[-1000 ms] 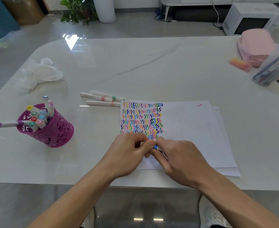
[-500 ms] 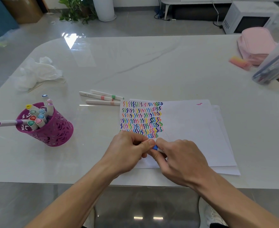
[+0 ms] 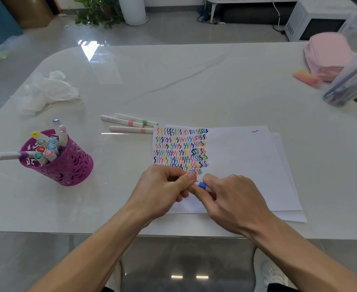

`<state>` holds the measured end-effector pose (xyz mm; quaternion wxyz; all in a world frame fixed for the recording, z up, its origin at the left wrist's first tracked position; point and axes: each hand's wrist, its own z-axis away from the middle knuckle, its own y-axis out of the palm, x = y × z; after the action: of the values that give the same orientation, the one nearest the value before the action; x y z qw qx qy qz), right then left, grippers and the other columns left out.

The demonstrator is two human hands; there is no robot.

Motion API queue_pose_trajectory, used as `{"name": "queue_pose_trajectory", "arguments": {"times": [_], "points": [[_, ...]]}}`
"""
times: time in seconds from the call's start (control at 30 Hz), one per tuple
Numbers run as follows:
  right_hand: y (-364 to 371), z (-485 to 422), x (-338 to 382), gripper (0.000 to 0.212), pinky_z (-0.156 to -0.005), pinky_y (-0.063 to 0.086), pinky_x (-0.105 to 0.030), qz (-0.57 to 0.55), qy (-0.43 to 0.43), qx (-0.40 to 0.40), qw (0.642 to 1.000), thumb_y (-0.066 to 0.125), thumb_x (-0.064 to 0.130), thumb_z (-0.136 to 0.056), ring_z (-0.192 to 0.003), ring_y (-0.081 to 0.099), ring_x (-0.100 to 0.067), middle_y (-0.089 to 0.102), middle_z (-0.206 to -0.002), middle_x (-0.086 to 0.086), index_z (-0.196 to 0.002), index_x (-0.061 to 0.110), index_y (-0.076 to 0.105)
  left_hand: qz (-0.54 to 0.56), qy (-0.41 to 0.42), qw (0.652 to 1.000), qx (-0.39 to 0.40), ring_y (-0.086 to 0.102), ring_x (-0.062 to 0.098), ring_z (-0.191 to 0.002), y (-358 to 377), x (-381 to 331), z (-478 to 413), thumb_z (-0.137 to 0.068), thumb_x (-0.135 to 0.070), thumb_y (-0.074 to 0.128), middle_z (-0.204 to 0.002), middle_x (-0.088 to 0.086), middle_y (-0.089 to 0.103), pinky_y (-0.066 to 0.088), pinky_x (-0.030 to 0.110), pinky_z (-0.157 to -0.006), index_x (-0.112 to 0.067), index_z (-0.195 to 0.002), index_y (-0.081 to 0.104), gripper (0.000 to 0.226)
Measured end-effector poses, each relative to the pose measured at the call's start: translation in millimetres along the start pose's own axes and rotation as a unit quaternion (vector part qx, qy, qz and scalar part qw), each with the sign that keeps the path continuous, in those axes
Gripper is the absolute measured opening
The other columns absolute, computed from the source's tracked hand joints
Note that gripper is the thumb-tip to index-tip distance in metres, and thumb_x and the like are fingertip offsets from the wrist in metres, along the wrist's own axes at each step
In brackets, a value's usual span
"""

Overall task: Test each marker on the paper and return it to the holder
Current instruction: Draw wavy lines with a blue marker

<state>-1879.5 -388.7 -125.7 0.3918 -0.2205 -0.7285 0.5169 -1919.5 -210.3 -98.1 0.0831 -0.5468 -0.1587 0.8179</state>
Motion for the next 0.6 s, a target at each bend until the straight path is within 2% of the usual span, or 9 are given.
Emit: {"name": "queue_pose_trajectory", "arguments": {"times": [0.13,0.27,0.4,0.5,0.57,0.6], "points": [[-1.2,-2.4,1.6,0.052,-0.049,0.031,-0.036,-0.009,0.027,0.062,0.998,0.030,0.068,-0.099,-0.048,0.038,-0.020,0.035,-0.050,0.008,-0.072,0.024,0.036,0.010,0.010,1.000,-0.001,0.057,0.006,-0.057,0.8,0.5,-0.5,-0.094,-0.037,0.064,-0.064,0.000,0.069,0.045,0.021,-0.057,-0.017,-0.079,0.079,0.029],[-8.4,-3.9,-0.4,0.043,-0.058,0.038,-0.038,-0.048,0.050,0.073,0.995,0.031,0.067,-0.097,-0.058,0.049,-0.022,0.042,-0.057,0.008,-0.095,0.026,0.042,0.005,0.014,0.999,-0.035,0.057,0.007,-0.056,-2.8,4.1,-4.9,-0.097,-0.038,0.060,-0.065,0.000,0.069,0.045,0.022,-0.058,-0.019,-0.079,0.077,0.030],[-11.6,-2.5,-8.8,0.012,-0.056,0.037,-0.039,-0.146,0.065,0.053,0.986,0.034,0.039,-0.101,-0.054,0.049,-0.024,0.049,-0.059,0.001,-0.108,0.032,0.028,-0.035,0.030,0.995,-0.087,0.057,0.003,-0.055,-8.5,7.7,-9.8,-0.096,-0.041,0.060,-0.064,-0.006,0.070,0.052,0.028,-0.062,-0.023,-0.079,0.075,0.029],[-13.2,-4.4,-13.1,0.016,-0.056,0.034,-0.039,-0.208,0.081,0.041,0.974,0.037,0.020,-0.105,-0.055,0.046,-0.022,0.049,-0.066,0.000,-0.108,0.031,0.027,-0.107,0.059,0.987,-0.105,0.060,0.005,-0.058,-7.6,10.2,-10.6,-0.096,-0.041,0.062,-0.063,-0.008,0.069,0.050,0.029,-0.065,-0.023,-0.078,0.073,0.027],[-15.7,-6.1,-14.4,0.017,-0.059,0.038,-0.037,-0.243,0.093,0.036,0.965,0.040,0.014,-0.105,-0.063,0.050,-0.017,0.056,-0.077,0.000,-0.106,0.031,0.035,-0.167,0.071,0.978,-0.100,0.061,0.007,-0.062,-5.1,12.0,-10.1,-0.095,-0.041,0.062,-0.064,-0.008,0.067,0.048,0.025,-0.060,-0.026,-0.083,0.073,0.022],[-16.9,-6.8,-14.5,0.019,-0.062,0.040,-0.033,-0.268,0.105,0.035,0.957,0.041,0.012,-0.104,-0.067,0.052,-0.013,0.061,-0.084,0.002,-0.104,0.031,0.042,-0.198,0.076,0.973,-0.095,0.058,0.006,-0.062,-3.6,12.4,-9.4,-0.095,-0.042,0.063,-0.063,-0.009,0.063,0.041,0.019,-0.056,-0.028,-0.086,0.072,0.019]]}}
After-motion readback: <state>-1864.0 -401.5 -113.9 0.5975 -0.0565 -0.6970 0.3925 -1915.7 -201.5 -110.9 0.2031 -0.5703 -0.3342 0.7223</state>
